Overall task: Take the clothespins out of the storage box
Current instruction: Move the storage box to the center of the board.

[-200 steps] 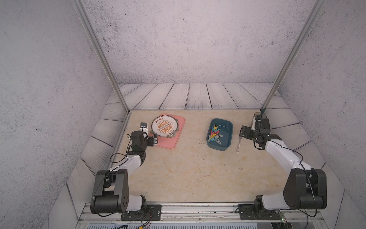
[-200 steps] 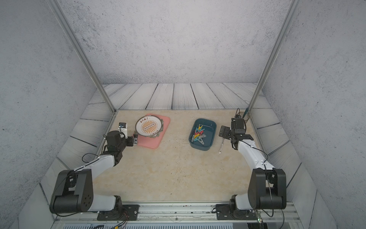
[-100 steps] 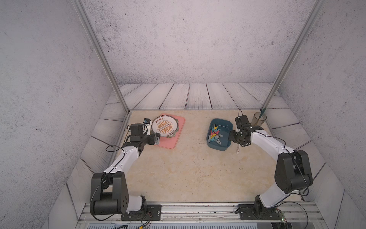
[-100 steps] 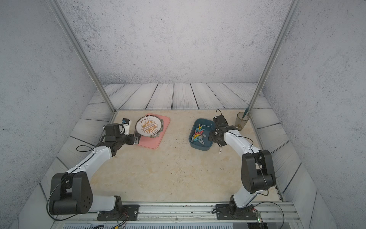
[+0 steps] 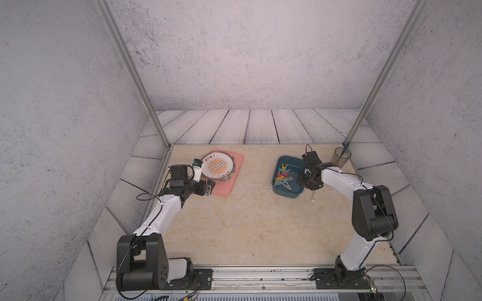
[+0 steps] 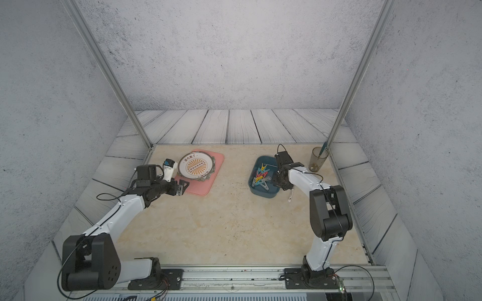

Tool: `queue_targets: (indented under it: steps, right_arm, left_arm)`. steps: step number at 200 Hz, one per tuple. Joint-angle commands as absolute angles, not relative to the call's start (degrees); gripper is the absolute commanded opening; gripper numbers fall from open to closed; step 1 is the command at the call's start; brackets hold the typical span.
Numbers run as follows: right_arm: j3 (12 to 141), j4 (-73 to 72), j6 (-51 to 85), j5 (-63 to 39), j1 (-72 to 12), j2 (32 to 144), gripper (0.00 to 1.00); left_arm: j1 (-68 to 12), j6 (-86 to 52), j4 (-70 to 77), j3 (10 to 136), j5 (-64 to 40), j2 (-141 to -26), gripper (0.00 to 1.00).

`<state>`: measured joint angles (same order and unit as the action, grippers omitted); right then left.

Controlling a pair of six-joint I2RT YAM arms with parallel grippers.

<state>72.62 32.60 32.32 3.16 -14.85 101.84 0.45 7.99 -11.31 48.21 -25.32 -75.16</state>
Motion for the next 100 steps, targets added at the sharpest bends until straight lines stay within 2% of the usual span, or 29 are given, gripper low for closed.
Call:
queue_targets:
  steps: [1, 40, 100]
  right_arm:
    - [72.3, 32.7, 32.61, 4.13, -15.28, 103.62, 0.24]
    - [69.55, 32.26, 32.28, 4.3, -15.74, 101.03, 0.14]
    - [60.76, 31.73, 34.02, 4.6, -19.46, 91.32, 0.11]
  left_arm:
    - [0.97, 9.91, -14.03, 49.9, -28.42, -74.18, 0.92]
    - [0.96, 10.28, -16.01, 50.99, -30.1, -73.32, 0.91]
    - [0.7, 9.21, -19.88, 54.2, -31.78, -72.6, 0.91]
